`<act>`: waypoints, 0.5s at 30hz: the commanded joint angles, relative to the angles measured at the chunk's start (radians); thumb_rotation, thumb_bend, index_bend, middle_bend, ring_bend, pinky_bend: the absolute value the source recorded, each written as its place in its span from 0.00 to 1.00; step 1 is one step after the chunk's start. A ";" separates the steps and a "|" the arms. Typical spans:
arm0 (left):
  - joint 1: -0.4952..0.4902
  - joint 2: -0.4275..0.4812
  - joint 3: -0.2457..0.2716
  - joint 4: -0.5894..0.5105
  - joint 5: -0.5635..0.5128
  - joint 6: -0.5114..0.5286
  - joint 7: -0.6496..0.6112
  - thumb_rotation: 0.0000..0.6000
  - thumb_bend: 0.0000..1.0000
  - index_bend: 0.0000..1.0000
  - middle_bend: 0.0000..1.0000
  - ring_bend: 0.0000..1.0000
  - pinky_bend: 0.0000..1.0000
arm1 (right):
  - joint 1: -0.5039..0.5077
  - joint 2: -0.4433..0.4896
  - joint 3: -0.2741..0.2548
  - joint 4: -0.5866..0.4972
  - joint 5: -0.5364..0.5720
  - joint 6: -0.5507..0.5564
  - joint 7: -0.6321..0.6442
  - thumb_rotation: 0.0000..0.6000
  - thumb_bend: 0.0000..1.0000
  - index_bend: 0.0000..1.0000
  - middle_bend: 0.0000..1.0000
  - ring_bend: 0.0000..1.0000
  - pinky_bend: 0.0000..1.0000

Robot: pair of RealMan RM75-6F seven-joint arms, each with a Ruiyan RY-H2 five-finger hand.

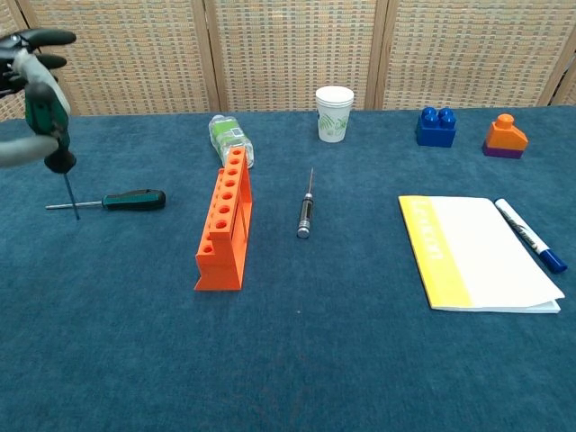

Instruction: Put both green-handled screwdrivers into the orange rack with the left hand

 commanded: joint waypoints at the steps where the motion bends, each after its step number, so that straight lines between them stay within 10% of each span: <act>1: -0.083 0.036 -0.043 -0.088 -0.003 -0.043 -0.240 1.00 0.37 0.60 0.00 0.00 0.00 | 0.000 0.000 0.000 0.000 0.001 0.000 -0.001 1.00 0.00 0.00 0.00 0.00 0.00; 15: -0.219 -0.002 -0.100 -0.125 -0.138 -0.245 -0.337 1.00 0.37 0.60 0.00 0.00 0.00 | 0.008 0.002 0.009 0.009 0.030 -0.025 0.009 1.00 0.00 0.00 0.00 0.00 0.00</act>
